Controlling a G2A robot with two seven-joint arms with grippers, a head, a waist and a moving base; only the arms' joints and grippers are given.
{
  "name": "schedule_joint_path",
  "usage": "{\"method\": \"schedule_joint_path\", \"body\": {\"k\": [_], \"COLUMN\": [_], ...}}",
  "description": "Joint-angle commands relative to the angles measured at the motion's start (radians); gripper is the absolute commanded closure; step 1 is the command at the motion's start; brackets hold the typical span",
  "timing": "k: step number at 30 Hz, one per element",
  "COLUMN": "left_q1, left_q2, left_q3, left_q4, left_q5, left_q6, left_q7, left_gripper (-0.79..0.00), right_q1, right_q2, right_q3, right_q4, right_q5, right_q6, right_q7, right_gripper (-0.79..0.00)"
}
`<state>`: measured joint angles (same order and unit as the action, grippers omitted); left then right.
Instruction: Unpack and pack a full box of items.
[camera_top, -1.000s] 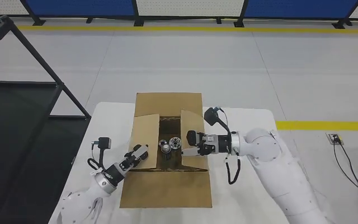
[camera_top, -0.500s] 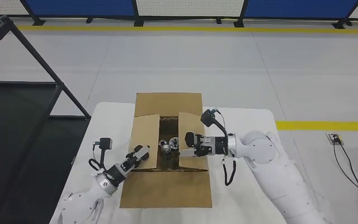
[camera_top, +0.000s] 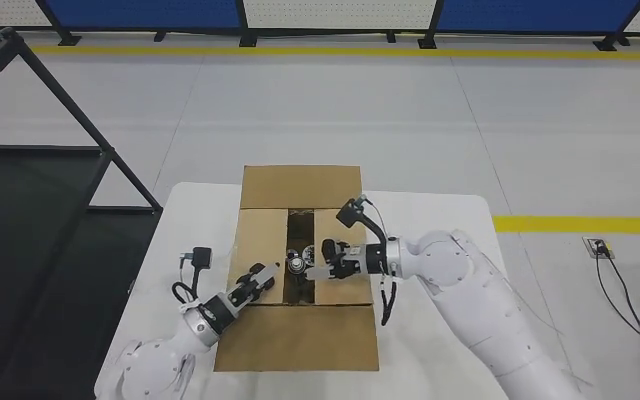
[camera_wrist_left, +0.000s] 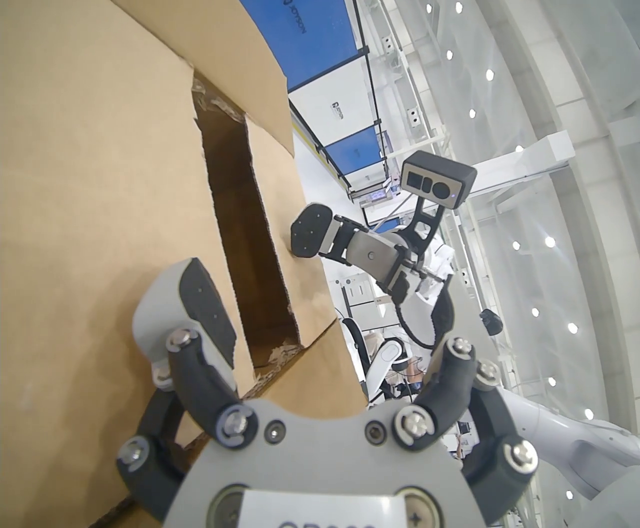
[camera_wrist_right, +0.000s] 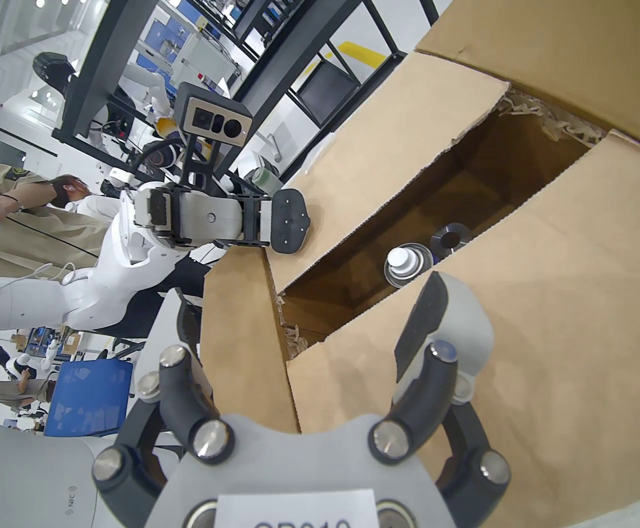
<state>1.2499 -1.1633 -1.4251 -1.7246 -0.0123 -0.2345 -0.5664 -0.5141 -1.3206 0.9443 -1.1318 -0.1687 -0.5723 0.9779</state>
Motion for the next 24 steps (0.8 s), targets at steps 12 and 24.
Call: {"method": "schedule_joint_path", "body": {"k": [12, 24], "left_q1": [-0.026, -0.016], "left_q2": [0.002, 0.006], "left_q3": [0.018, -0.004], "left_q4": [0.028, -0.006], "left_q5": [0.007, -0.025], "left_q6": [0.037, 0.016], "left_q7": [-0.015, -0.017], "left_gripper": [-0.785, -0.785], "right_q1": [0.035, 0.039], "right_q2": [-0.01, -0.004], "right_q3": [-0.043, -0.025], "right_q4": [0.055, 0.034], "right_q5": [-0.018, 0.029], "right_q6": [0.015, -0.033], "right_q7": [-0.009, -0.008], "right_gripper": [-0.785, -0.785]}}
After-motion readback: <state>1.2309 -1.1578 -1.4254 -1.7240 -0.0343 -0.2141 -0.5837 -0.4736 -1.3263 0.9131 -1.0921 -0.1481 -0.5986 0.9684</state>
